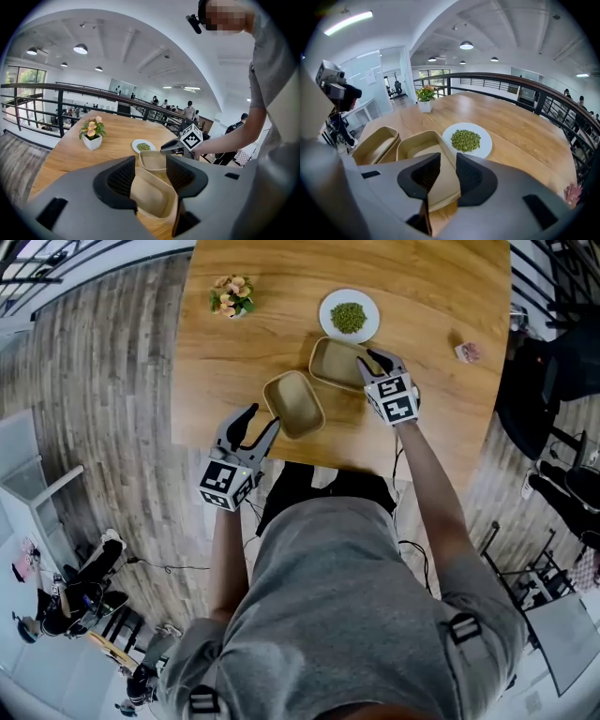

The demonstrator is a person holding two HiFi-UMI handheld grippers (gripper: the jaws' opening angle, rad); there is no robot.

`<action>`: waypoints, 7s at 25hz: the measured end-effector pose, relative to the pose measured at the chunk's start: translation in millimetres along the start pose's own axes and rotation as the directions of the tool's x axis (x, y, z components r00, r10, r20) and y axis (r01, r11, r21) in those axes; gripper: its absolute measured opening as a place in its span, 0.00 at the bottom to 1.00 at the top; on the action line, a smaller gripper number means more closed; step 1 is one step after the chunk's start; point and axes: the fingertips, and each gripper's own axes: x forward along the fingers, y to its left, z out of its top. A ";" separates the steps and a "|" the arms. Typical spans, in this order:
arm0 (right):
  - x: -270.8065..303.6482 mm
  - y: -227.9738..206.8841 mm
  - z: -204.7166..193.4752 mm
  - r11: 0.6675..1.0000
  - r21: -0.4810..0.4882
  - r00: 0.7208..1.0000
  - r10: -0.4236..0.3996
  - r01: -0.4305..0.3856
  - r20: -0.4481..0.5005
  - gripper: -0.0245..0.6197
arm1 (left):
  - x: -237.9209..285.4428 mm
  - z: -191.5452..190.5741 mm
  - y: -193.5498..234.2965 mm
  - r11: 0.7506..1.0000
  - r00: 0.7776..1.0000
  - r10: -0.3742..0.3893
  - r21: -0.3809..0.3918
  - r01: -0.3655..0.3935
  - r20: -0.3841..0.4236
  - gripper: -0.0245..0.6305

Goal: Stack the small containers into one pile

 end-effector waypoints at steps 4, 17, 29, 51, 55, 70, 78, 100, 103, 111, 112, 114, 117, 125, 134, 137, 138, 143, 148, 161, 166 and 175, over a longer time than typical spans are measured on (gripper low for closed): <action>7.2 -2.3 9.2 0.999 -0.037 1.000 0.020 -0.020 -0.012 0.21 | 4.5 -2.6 -0.9 1.000 1.000 0.003 -0.008 -0.003 -0.007 0.37; 40.9 0.0 6.5 0.953 -0.290 0.992 0.057 -0.087 -0.112 0.19 | 1.2 -12.0 7.9 0.998 0.999 0.051 -0.039 -0.052 -0.017 0.37; 33.6 3.2 -5.3 0.943 -0.316 0.986 0.057 -0.104 -0.154 0.10 | -3.8 -13.7 4.9 0.998 0.999 0.048 -0.036 -0.048 -0.001 0.37; -7.2 4.3 -27.5 0.998 0.026 0.993 0.065 -0.063 -0.094 0.07 | -8.8 6.0 -5.1 1.000 0.999 -0.025 0.017 0.025 0.033 0.37; -18.8 4.2 -30.4 0.994 0.095 0.995 0.053 -0.045 -0.081 0.07 | -9.6 10.1 -8.7 0.999 0.998 -0.042 0.030 0.041 0.038 0.37; -59.6 7.9 -32.9 0.937 0.347 0.999 0.037 -0.030 -0.015 0.07 | -15.8 19.1 -23.7 0.994 0.994 -0.089 0.062 0.085 0.068 0.37; -79.8 21.7 -34.7 0.901 0.433 1.000 0.027 -0.023 -0.003 0.07 | -28.3 18.7 -24.2 0.993 0.991 -0.100 0.073 0.093 0.087 0.37; -75.7 93.3 -9.9 0.870 0.484 0.995 0.082 -0.095 0.048 0.07 | -81.9 1.1 -6.3 0.995 0.991 -0.074 0.076 0.066 0.110 0.37; -71.1 102.5 -7.8 0.869 0.483 0.994 0.093 -0.107 0.053 0.07 | -86.4 -2.2 -3.2 0.995 0.991 -0.072 0.076 0.064 0.110 0.37; -60.8 127.2 -2.0 0.869 0.477 0.991 0.124 -0.130 0.044 0.07 | -103.3 -7.4 6.6 0.997 0.992 -0.052 0.070 0.045 0.112 0.37; -59.0 129.3 -1.6 0.869 0.477 0.991 0.129 -0.134 0.044 0.07 | -105.1 -8.1 7.8 0.997 0.992 -0.049 0.070 0.041 0.112 0.37; -55.5 133.4 -0.1 0.867 0.477 0.989 0.140 -0.146 0.048 0.07 | -108.1 -9.3 9.9 0.997 0.993 -0.041 0.067 0.033 0.112 0.37; -51.7 137.5 1.7 0.867 0.475 0.988 0.149 -0.153 0.046 0.07 | -110.6 -11.6 12.6 0.998 0.993 -0.033 0.061 0.027 0.113 0.37; -38.2 157.5 -2.9 0.857 0.480 0.981 0.191 -0.186 0.039 0.07 | -120.3 -21.4 17.8 0.999 0.994 -0.007 0.044 0.002 0.109 0.37; -25.7 165.8 -1.2 0.850 0.489 0.978 0.208 -0.195 0.028 0.07 | -127.2 -28.1 24.1 0.999 0.995 0.016 0.031 -0.019 0.097 0.37; -20.0 166.5 -4.6 0.851 0.486 0.977 0.211 -0.197 0.027 0.07 | -127.8 -29.6 26.3 0.999 0.995 0.021 0.027 -0.024 0.094 0.37; -19.0 166.2 -5.7 0.854 0.484 0.978 0.208 -0.192 0.021 0.07 | -128.2 -30.1 27.2 0.999 0.995 0.022 0.025 -0.025 0.094 0.37; -14.9 167.3 -11.8 0.868 0.465 0.980 0.200 -0.174 -0.006 0.07 | -129.1 -33.1 29.7 0.999 0.996 0.027 0.018 -0.028 0.088 0.37; -11.0 169.9 -12.4 0.858 0.479 0.977 0.212 -0.185 -0.002 0.07 | -127.0 -35.7 30.2 0.999 0.996 0.031 0.013 -0.032 0.080 0.37; -6.4 169.1 -20.4 0.868 0.458 0.977 0.214 -0.189 -0.001 0.17 | -120.0 -37.5 26.3 0.999 0.997 0.031 0.007 -0.031 0.074 0.37; -10.0 167.6 -23.1 0.873 0.454 0.980 0.199 -0.179 0.004 0.21 | -118.8 -37.0 23.0 1.000 0.997 0.025 0.011 -0.026 0.074 0.37; -21.9 163.5 -27.4 0.873 0.458 0.984 0.177 -0.168 0.025 0.21 | -114.4 -33.7 14.5 1.000 0.997 0.002 0.025 -0.004 0.078 0.37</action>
